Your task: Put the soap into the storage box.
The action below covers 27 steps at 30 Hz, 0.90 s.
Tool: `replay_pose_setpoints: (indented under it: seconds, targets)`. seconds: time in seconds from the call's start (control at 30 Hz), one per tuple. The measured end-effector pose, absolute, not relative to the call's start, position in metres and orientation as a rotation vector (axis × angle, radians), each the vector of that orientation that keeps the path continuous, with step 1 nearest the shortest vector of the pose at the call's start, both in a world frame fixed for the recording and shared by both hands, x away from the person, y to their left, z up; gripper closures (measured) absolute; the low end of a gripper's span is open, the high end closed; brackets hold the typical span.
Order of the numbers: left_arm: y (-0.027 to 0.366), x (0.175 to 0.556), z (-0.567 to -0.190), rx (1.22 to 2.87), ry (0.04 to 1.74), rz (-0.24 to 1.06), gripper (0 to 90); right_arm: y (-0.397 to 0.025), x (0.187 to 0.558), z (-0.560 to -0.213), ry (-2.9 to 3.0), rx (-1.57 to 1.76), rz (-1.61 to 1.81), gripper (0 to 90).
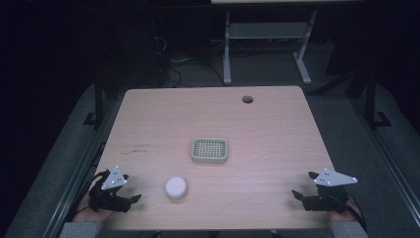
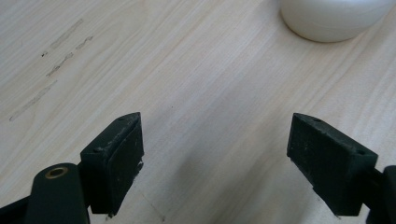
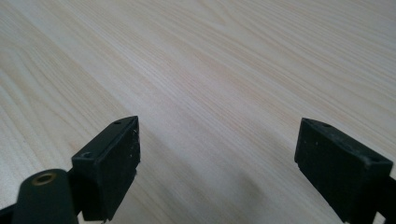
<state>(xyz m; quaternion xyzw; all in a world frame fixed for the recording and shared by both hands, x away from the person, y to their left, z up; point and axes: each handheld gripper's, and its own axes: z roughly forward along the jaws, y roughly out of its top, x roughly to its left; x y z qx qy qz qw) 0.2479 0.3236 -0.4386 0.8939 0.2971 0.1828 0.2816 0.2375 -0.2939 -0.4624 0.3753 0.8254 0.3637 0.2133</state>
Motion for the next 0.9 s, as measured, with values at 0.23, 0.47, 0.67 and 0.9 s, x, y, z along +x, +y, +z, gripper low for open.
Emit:
replay_pose_setpoints:
  seconds: [0.23,0.47,0.67,0.9]
  targets:
    - [0.321,0.247,-0.439,2.403,0.785,0.48,18.1,-0.291,0.238,-0.461,2.303,1.021,1.018,13.7]
    - [0.317,0.247,-0.437,2.411,0.759,0.479,18.1,-0.289,0.239,-0.462,2.315,1.012,1.015,13.7]
    - [0.316,0.246,-0.437,2.408,0.752,0.473,18.0,-0.288,0.239,-0.462,2.321,1.015,1.014,13.7]
    - [0.311,0.245,-0.436,2.421,0.733,0.467,17.9,-0.287,0.239,-0.461,2.32,1.004,1.024,13.7]
